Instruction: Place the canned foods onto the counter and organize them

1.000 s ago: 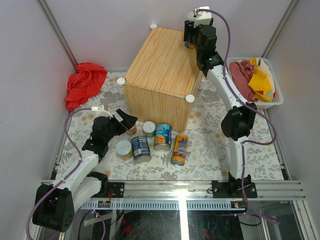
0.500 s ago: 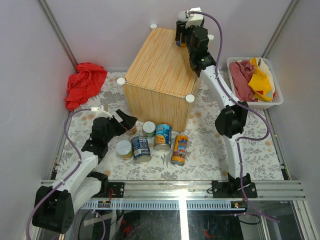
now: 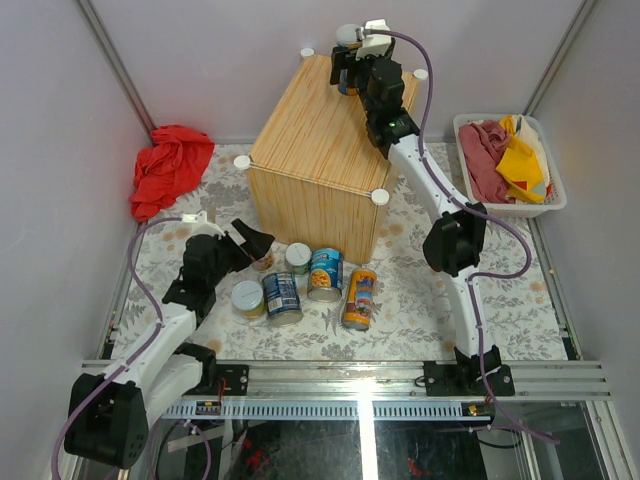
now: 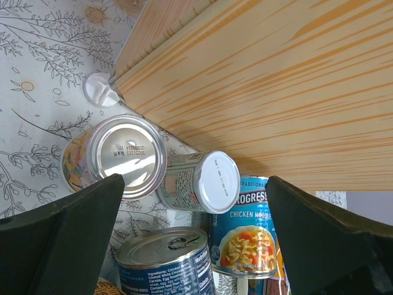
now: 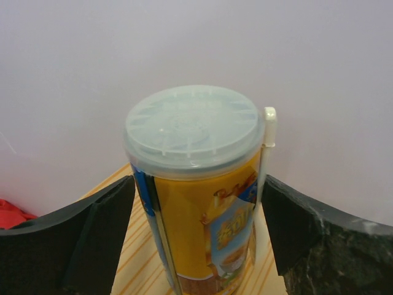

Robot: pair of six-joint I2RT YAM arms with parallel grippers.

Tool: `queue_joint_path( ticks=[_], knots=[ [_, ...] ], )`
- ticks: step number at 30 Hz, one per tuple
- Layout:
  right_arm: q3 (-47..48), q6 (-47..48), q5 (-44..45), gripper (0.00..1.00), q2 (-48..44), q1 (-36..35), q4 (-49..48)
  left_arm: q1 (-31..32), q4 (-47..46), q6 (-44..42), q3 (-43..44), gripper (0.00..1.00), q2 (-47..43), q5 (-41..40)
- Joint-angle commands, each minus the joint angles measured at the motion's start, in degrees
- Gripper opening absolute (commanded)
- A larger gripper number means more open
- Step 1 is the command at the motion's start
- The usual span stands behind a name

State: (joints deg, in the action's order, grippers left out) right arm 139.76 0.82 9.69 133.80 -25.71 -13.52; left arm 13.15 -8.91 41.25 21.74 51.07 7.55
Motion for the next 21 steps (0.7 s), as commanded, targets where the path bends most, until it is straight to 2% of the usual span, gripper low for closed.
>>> queue_joint_path(
  ticks=[1, 21],
  knots=[
    [2.4, -1.1, -1.0, 0.92, -2.4, -0.8, -5.0, 0.3, -2.3, -0.9, 0.1, 1.00, 1.1, 0.9],
    [-1.8, -0.5, -0.1, 0.95, -11.4, -1.5, -1.4, 0.3, -3.9, 1.1, -1.0, 1.00, -0.3, 2.8]
  ],
)
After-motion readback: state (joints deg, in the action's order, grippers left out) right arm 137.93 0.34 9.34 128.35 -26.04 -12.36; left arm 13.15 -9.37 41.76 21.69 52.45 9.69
